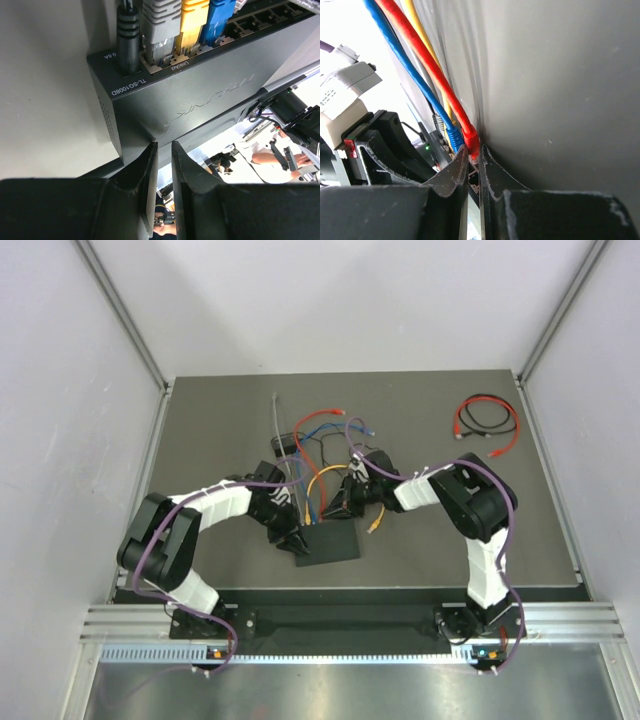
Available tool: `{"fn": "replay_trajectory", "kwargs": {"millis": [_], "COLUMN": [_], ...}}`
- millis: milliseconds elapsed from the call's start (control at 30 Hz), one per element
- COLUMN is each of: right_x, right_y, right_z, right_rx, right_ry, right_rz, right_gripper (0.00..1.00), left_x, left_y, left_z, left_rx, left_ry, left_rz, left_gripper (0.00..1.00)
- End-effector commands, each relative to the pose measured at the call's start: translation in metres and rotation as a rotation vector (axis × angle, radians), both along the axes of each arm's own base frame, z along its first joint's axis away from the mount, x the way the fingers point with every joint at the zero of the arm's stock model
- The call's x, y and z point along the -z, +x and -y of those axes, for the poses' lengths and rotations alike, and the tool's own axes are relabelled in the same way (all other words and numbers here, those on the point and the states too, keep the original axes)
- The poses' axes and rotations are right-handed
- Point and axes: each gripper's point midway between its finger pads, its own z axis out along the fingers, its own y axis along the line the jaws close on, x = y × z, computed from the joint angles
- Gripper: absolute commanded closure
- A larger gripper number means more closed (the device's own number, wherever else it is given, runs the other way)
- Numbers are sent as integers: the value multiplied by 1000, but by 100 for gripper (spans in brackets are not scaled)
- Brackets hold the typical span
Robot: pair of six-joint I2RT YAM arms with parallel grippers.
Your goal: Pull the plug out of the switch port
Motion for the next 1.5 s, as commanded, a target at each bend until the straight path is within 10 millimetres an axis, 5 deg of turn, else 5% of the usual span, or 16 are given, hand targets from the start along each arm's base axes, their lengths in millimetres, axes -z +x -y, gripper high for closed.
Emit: {"fn": "replay_trajectory", "kwargs": {"millis": [0,267,367,767,1167,1300,1467], "right_x": [-8,-30,-66,-139,-248,-284,-297], "right_y": [3,27,46,78,139,151,179], "right_z": [3,14,4,-14,45,69,117], "right_rx": [22,-101,-145,-171,8,88,262], "right_ry": [-9,-182,-170,-122,-52,113,269], "right_rz": [47,367,484,571,631,566,521], "right_gripper": [100,100,100,100,100,100,100], "left_x": [16,14,10,-6,-30,-32,-33], "left_y": [6,5,7,18,33,34,36], "left_z": [-16,-15,-14,-10,-17,-17,-14], "left_rx": [11,12,15,21,36,41,56], "left_ry": [122,112,103,75,103,98,83], "left_rz": [50,52,69,146,305,316,326], "left_gripper": [77,77,77,77,76,76,76]}}
